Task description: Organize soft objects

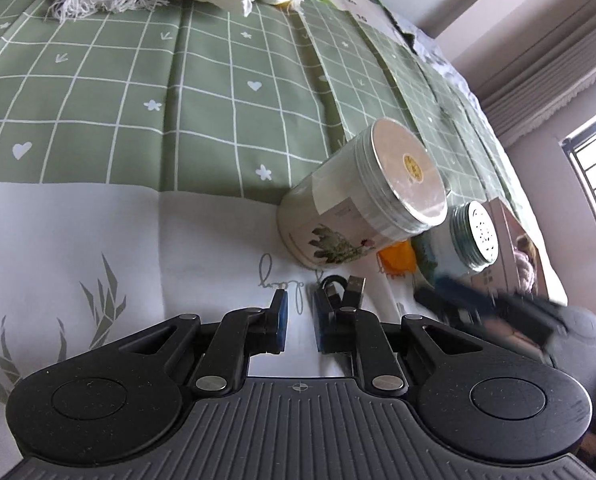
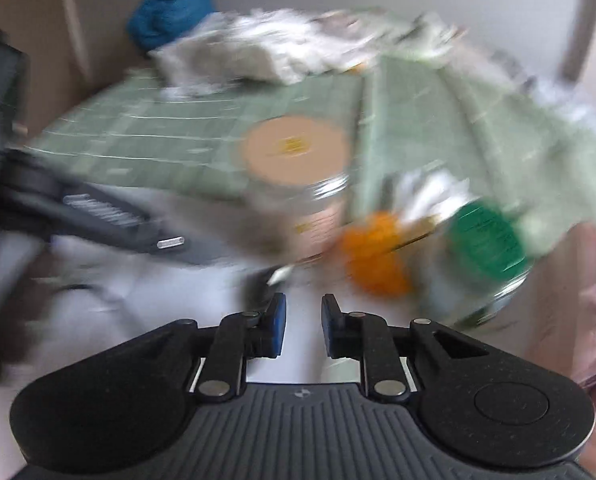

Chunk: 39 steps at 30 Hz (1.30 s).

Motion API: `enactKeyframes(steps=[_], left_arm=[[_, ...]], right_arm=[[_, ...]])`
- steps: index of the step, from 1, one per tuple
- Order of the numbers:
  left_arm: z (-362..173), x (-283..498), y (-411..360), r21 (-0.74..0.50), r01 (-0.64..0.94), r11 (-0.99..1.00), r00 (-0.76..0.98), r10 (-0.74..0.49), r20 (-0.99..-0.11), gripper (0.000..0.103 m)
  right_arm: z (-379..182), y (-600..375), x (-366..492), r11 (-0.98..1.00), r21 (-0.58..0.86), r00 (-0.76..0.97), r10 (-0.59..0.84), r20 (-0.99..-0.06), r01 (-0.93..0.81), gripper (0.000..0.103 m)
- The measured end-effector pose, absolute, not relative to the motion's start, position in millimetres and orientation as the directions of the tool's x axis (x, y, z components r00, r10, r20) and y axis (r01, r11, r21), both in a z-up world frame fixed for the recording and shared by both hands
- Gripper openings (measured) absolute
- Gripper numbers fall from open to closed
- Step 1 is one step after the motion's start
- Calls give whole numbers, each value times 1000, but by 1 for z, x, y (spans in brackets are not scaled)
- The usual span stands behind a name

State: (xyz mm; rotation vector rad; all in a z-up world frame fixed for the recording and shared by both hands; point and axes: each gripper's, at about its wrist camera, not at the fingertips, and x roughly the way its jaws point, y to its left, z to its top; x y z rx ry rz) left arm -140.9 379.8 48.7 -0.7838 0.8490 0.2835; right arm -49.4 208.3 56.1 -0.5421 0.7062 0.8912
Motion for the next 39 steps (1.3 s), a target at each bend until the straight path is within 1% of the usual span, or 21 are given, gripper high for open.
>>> enactKeyframes(steps=[6, 10, 11, 12, 14, 18, 20, 21, 22, 23, 24, 25, 26, 27, 29, 31, 35, 37, 38, 39], left_arm=[[42, -137, 376, -491, -505, 710, 620, -97, -778, 15], [36, -136, 376, -489, -511, 707, 600, -113, -792, 15], [36, -136, 376, -490, -510, 707, 602, -114, -791, 15], [37, -136, 376, -490, -509, 708, 604, -112, -789, 15], [38, -136, 375, -488, -508, 710, 604, -110, -789, 15], [38, -135, 373, -475, -505, 720, 597, -107, -795, 15], [39, -133, 372, -468, -504, 726, 594, -101, -798, 15], [39, -133, 371, -465, -503, 728, 594, -100, -798, 15], [40, -133, 371, -463, -504, 729, 594, -97, -799, 15], [40, -133, 370, -460, -505, 730, 593, -93, -800, 15], [40, -133, 371, -457, -506, 732, 592, -90, -801, 15], [40, -133, 371, -454, -507, 732, 591, -88, -802, 15], [40, -132, 371, -452, -509, 732, 589, -87, -803, 15], [39, -132, 371, -452, -509, 732, 588, -88, -804, 15], [38, -132, 371, -451, -507, 734, 586, -90, -805, 15], [37, -132, 371, -456, -504, 734, 587, -97, -804, 15], [35, -131, 373, -466, -498, 732, 587, -110, -802, 15], [35, -131, 373, -469, -496, 731, 587, -115, -801, 15], [34, -130, 373, -470, -495, 731, 587, -116, -801, 15], [34, -130, 373, -470, -495, 731, 588, -117, -801, 15]], right_arm=[[34, 244, -29, 563, -249, 542, 442, -715, -788, 19], [19, 250, -18, 554, -239, 513, 415, -751, -798, 19], [18, 247, -19, 553, -228, 502, 414, -759, -801, 16], [20, 243, -18, 550, -195, 472, 422, -774, -812, 6], [27, 229, -22, 545, -115, 405, 450, -796, -830, 2], [39, 197, -45, 507, -71, 351, 482, -803, -859, 2], [45, 188, -56, 499, -108, 382, 488, -785, -860, 2], [47, 185, -63, 490, -160, 425, 495, -758, -857, 2], [48, 186, -67, 484, -216, 470, 498, -729, -848, 5], [48, 189, -70, 482, -272, 515, 496, -699, -833, 14], [48, 194, -71, 478, -307, 541, 495, -680, -823, 33], [47, 200, -69, 472, -314, 544, 500, -674, -824, 43], [47, 206, -65, 473, -313, 545, 508, -667, -824, 50], [45, 213, -61, 478, -318, 553, 509, -660, -819, 50], [40, 227, -51, 504, -346, 591, 485, -645, -792, 49], [32, 240, -41, 510, -376, 616, 463, -637, -774, 45], [13, 256, -29, 437, -402, 576, 411, -707, -805, 43], [8, 258, -27, 424, -395, 561, 406, -721, -815, 40], [10, 260, -25, 426, -373, 543, 407, -735, -824, 29], [13, 260, -22, 435, -326, 507, 411, -758, -839, 13]])
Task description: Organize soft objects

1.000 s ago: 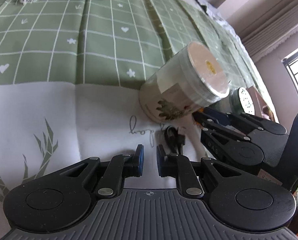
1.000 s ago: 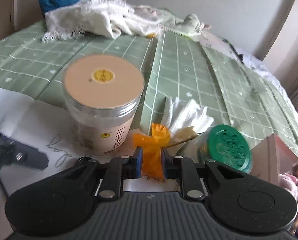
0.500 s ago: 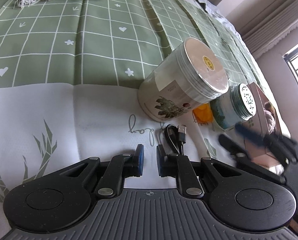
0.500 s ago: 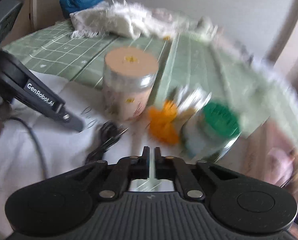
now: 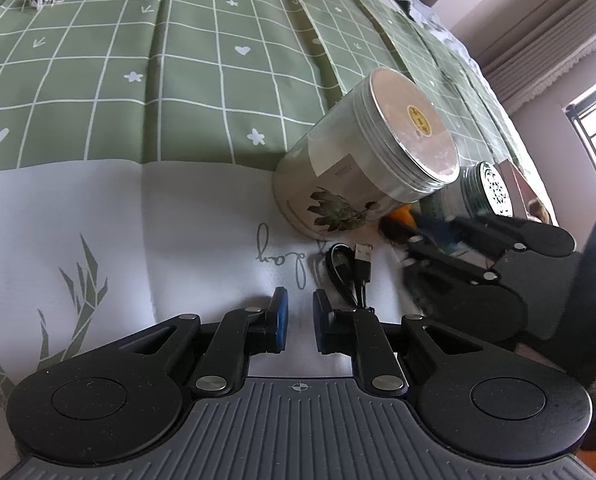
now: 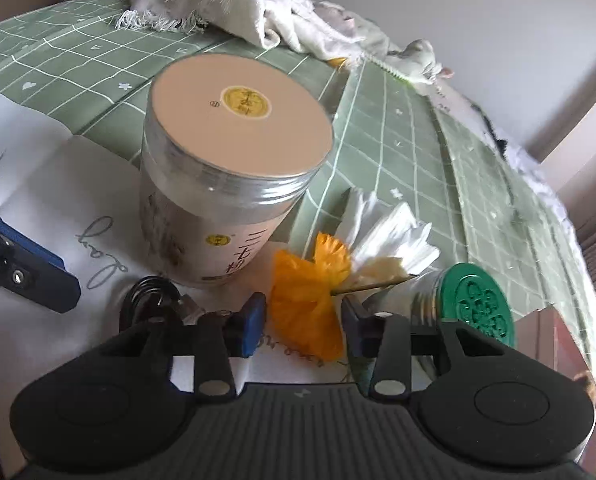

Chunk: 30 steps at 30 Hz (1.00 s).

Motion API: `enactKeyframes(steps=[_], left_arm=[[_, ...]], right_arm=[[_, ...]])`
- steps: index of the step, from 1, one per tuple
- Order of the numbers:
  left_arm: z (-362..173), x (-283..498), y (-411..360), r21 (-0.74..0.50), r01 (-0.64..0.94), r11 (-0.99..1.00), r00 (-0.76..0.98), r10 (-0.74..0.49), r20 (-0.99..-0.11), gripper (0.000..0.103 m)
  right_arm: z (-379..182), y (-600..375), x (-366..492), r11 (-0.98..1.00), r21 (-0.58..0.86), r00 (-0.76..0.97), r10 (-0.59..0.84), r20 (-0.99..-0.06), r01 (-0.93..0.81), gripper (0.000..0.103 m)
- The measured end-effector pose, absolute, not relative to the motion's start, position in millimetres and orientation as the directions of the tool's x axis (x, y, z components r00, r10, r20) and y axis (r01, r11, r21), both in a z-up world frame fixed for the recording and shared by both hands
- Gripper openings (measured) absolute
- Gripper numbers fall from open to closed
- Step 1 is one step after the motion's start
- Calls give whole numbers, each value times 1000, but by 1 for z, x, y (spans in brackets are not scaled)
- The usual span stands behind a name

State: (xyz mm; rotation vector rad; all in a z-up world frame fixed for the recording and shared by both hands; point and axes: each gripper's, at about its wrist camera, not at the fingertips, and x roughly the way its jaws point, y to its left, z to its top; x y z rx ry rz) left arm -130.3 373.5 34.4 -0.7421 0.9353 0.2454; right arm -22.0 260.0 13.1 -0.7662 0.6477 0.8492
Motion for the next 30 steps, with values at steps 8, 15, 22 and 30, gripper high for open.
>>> enactKeyframes(steps=[8, 15, 22, 30], left_arm=[[33, -129, 374, -463, -493, 736, 583, -116, -804, 15], [34, -129, 372, -452, -490, 745, 578, -111, -809, 15], [39, -126, 368, -410, -465, 784, 594, -66, -801, 15], [40, -102, 315, -302, -231, 925, 627, -96, -773, 17]], right_arm=[[58, 232, -48, 436, -252, 463, 490, -739, -864, 5], [67, 195, -72, 387, -216, 401, 501, -767, -896, 5], [54, 153, -65, 513, -162, 417, 431, -800, -843, 38], [13, 130, -76, 609, -41, 372, 429, -823, -792, 65]])
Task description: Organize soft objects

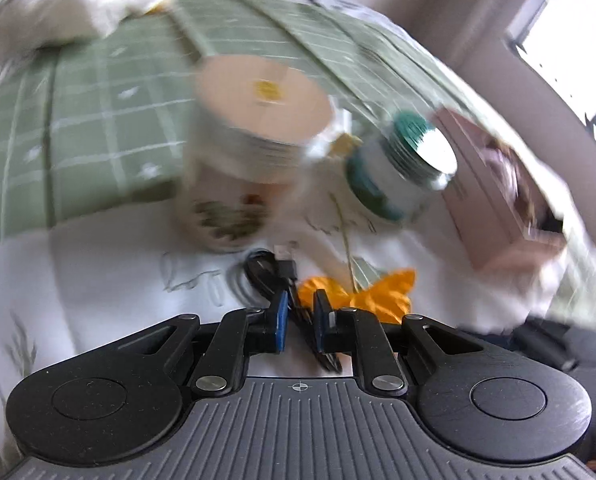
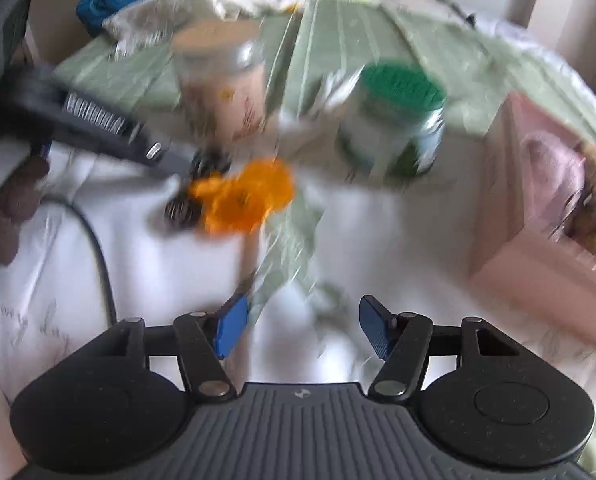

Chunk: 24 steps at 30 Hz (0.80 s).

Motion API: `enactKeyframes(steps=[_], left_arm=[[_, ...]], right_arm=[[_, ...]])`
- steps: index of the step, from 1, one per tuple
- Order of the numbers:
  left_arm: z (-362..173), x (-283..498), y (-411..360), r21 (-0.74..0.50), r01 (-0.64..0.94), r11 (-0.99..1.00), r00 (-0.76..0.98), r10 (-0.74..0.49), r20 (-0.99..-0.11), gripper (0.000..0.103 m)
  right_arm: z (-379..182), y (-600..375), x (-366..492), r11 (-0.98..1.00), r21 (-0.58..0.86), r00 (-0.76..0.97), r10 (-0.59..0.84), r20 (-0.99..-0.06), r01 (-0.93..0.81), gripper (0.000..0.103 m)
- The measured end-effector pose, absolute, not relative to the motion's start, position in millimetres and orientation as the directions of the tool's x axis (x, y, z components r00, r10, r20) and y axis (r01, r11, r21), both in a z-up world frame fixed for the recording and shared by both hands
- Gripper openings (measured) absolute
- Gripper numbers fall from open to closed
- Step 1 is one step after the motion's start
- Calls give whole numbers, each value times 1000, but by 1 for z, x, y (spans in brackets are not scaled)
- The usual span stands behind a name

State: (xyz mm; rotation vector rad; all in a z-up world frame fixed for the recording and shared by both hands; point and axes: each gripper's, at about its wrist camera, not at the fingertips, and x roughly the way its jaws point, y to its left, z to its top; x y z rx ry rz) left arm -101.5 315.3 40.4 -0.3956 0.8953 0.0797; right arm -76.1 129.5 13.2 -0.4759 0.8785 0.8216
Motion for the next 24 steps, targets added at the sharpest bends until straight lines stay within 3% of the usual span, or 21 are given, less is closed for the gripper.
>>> enactKeyframes(steps=[2, 4, 6, 7, 9, 17, 24], left_arm=[[37, -99, 304, -217, -192, 957, 614, -55, -787, 20], [35, -100, 302, -164, -176, 971, 604, -25, -797, 30], [36, -102, 307, -146, -189, 971, 596, -4, -803, 35], [37, -103, 310, -138, -207, 969, 594, 12, -804, 43], [39, -105, 316, -136, -229, 964, 591, 27, -806, 46], [30, -98, 320, -213, -223, 951, 601, -38, -798, 44], [28, -102, 314, -186, -199, 962, 613, -26, -789, 44]], right_arm=[[12, 131, -84, 597, -87, 411, 433, -802, -798, 66], [12, 132, -86, 589, -97, 414, 433, -801, -803, 68], [10, 132, -83, 611, -96, 426, 423, -800, -786, 81], [9, 131, -80, 626, -92, 432, 416, -800, -774, 85], [6, 129, -72, 656, -64, 424, 407, -809, -752, 94], [3, 129, -63, 681, -39, 414, 398, -819, -731, 102], [3, 129, -58, 688, -13, 388, 394, -833, -725, 103]])
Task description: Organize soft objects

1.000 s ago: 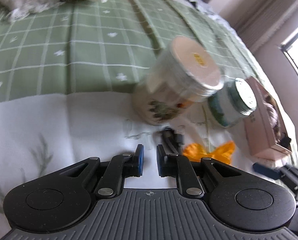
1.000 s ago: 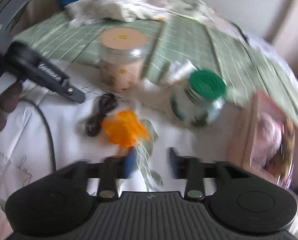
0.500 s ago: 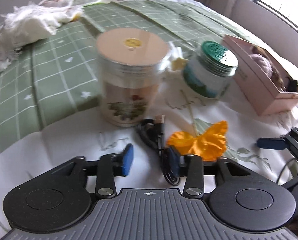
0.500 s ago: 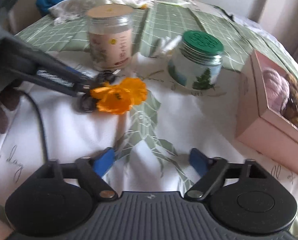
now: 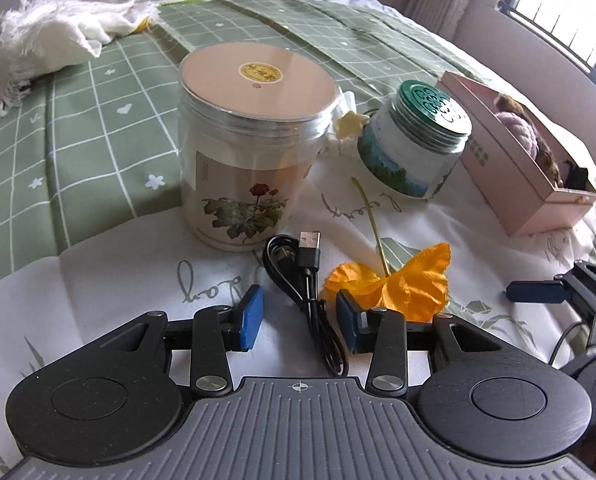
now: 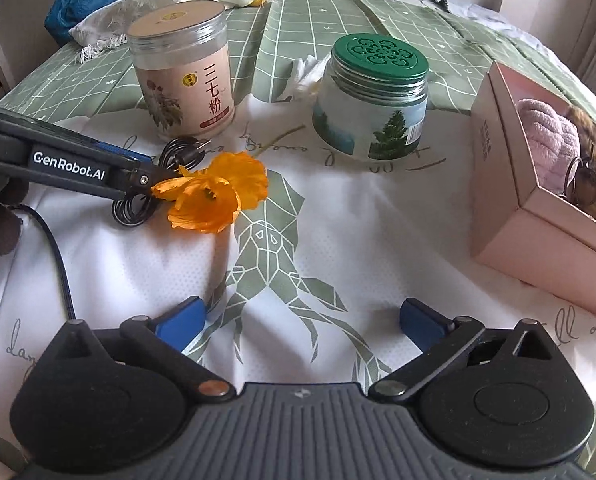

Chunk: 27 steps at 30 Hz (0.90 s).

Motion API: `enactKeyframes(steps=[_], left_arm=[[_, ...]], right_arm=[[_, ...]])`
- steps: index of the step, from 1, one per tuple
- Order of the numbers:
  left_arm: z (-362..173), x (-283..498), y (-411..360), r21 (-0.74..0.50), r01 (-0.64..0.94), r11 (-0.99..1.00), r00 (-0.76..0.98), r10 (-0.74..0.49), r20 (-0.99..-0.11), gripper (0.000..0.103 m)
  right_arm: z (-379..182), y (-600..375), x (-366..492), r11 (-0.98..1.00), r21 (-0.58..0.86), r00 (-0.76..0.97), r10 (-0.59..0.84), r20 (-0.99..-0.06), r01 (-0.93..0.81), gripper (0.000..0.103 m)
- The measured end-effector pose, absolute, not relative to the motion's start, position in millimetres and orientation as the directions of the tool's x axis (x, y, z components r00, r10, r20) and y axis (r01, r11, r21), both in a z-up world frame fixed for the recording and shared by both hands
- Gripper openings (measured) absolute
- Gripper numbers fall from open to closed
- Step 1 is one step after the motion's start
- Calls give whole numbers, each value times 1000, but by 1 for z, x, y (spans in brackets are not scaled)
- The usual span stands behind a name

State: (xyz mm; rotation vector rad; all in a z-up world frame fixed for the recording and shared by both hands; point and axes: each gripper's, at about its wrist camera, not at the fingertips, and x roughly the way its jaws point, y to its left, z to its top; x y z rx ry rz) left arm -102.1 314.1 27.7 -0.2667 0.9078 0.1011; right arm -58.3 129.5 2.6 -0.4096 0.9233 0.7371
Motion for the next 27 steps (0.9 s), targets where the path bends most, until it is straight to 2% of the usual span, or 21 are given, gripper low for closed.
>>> enactKeyframes(steps=[3, 5, 6, 9, 13, 15, 19, 25, 27], left_arm=[[27, -104, 308, -145, -170, 975, 623, -8, -782, 44], [27, -105, 311, -146, -178, 973, 628, -2, -779, 34], [27, -105, 314, -163, -182, 970, 630, -12, -776, 26], [27, -107, 327, -242, -213, 947, 631, -56, -774, 19], [35, -115, 336, -301, -236, 924, 623, -94, -777, 18], [38, -118, 340, -310, -243, 919, 628, -94, -772, 18], [40, -120, 345, -328, -266, 906, 638, -89, -765, 18], [43, -129, 354, -359, -300, 884, 653, -83, -752, 18], [43, -134, 357, -339, -326, 883, 646, -54, -762, 18]], right_arm=[[4, 130, -49, 714, 52, 317, 374, -872, -698, 103], [4, 133, -50, 725, 47, 308, 349, -885, -687, 103], [3, 136, -52, 725, 27, 318, 335, -887, -688, 103], [2, 138, -59, 725, -6, 352, 327, -877, -689, 103], [8, 136, -62, 743, -23, 363, 300, -882, -669, 102], [18, 136, -69, 746, -26, 375, 305, -875, -665, 88], [45, 146, -92, 707, -106, 478, 352, -805, -699, 88], [50, 191, -97, 636, -164, 496, 388, -777, -754, 88], [42, 205, -94, 614, -201, 511, 382, -770, -763, 82]])
